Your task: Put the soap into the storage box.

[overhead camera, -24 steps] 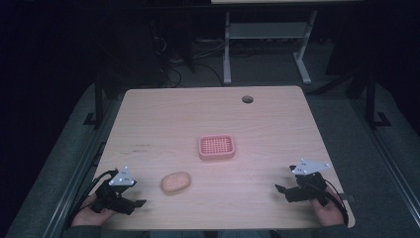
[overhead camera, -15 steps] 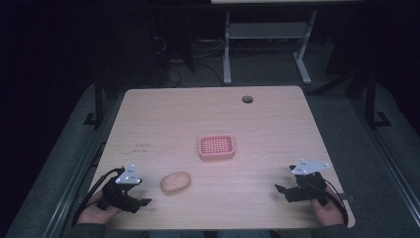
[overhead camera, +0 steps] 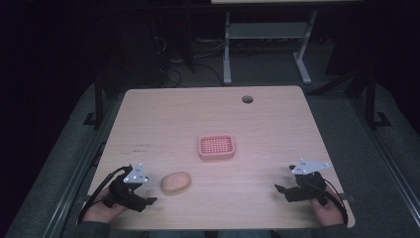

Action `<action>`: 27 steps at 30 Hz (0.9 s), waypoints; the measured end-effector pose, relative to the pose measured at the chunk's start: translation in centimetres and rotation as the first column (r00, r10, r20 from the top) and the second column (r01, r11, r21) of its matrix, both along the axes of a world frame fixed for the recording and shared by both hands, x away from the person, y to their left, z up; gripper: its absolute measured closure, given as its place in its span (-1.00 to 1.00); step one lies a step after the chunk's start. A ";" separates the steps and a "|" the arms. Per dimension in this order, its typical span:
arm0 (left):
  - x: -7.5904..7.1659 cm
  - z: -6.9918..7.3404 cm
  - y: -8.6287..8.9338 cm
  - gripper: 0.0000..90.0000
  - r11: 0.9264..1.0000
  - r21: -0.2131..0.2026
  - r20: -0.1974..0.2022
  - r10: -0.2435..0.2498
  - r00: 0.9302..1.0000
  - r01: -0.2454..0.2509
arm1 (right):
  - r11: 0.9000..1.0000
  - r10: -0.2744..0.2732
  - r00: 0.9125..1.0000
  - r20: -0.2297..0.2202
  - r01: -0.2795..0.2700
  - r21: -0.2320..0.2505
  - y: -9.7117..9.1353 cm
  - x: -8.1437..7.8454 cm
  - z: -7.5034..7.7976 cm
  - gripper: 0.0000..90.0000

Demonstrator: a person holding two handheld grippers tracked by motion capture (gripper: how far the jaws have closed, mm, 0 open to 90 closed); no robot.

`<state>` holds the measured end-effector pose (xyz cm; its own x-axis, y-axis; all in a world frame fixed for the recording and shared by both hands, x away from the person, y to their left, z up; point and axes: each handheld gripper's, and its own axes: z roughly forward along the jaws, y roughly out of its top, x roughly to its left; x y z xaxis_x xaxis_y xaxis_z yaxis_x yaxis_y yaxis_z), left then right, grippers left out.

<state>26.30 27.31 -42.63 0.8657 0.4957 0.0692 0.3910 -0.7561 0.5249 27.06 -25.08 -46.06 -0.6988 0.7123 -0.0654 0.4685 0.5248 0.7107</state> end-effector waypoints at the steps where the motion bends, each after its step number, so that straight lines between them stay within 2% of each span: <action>1: 0.0 0.0 -0.1 -0.48 1.000 0.002 0.002 -0.002 1.000 0.002 | 1.000 0.002 1.000 0.000 -0.002 -0.001 0.0 0.0 0.0 -0.69; 11: 0.7 0.3 -0.5 -0.48 1.000 -0.004 0.004 -0.004 1.000 0.004 | 1.000 0.003 1.000 0.000 -0.003 -0.002 0.2 0.1 0.0 -0.69; 27: 1.5 0.4 -1.8 -0.48 0.999 0.007 -0.002 -0.042 0.999 0.042 | 1.000 0.011 1.000 -0.005 -0.011 -0.006 0.4 0.2 0.0 -0.69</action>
